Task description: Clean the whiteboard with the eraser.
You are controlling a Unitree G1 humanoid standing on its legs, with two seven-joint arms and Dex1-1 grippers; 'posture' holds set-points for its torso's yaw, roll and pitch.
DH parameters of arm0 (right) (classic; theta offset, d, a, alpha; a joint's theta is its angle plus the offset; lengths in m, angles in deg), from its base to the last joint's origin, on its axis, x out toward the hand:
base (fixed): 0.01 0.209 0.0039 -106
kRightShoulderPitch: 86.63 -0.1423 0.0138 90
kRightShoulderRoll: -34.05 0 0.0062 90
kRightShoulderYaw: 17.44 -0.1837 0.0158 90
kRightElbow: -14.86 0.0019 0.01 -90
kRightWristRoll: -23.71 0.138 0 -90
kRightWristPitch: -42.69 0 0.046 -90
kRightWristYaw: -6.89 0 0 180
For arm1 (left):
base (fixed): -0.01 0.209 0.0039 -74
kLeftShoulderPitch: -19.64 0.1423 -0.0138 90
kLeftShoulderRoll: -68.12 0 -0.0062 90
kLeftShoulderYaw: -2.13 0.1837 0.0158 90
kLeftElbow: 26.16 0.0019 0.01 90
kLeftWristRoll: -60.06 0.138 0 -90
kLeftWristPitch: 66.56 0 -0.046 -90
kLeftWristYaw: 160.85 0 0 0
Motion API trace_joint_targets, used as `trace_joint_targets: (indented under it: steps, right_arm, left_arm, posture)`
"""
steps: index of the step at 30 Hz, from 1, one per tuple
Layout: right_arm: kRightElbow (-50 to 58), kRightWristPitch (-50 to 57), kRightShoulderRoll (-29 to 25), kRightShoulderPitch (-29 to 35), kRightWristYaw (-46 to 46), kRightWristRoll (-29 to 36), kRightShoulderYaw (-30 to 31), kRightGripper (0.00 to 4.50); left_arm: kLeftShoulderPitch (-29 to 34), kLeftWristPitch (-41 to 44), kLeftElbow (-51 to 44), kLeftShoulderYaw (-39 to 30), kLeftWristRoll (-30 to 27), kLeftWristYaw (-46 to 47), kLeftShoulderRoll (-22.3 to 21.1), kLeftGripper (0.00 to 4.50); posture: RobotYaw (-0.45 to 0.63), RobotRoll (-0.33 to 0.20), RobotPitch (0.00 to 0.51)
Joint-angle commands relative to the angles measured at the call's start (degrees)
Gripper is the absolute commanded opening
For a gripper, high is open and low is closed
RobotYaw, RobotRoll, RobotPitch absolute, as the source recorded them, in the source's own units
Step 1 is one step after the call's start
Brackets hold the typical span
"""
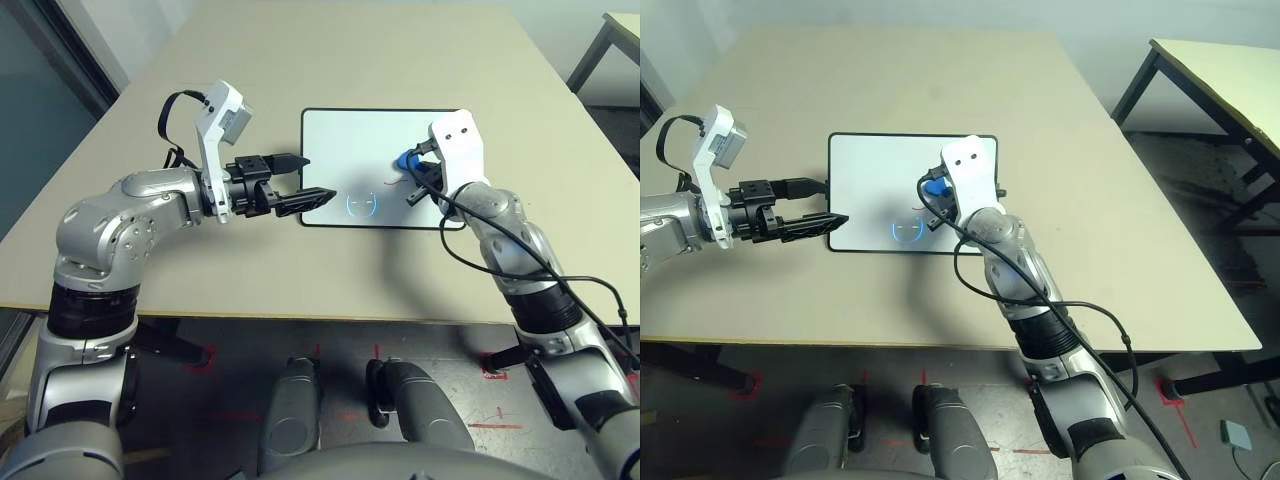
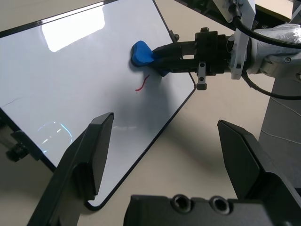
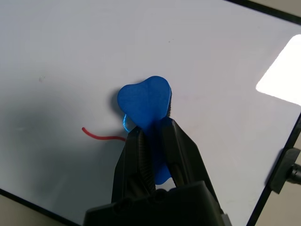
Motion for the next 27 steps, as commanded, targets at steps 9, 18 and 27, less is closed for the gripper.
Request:
trace_joint_targets:
  steps: [9, 18, 27]
  right_arm:
    - [-6.34, 3.42, 4.78, 0.45, -1.99, 0.56, 6.63, 0.38]
    - [-8.6, 2.21, 6.76, -1.35, -4.64, 1.17, 9.03, 0.38]
    - [-10.55, 0.4, 5.84, -2.47, -3.78, -0.68, 7.9, 0.38]
  left_arm:
    - [-0.49, 0.35, -0.23, 0.54, 0.75, -0.53, -0.87, 4.5]
    - [0.02, 0.54, -0.63, 0.29, 0.61, -0.18, -0.8, 4.5]
    - [0.78, 0.45, -0.66, -0.08, 0.6, -0.36, -1.35, 4.5]
  posture:
    - [0.05, 0.0, 0.186]
    - [0.05, 0.0, 0.186]
    - [0.06, 0.0, 0.189]
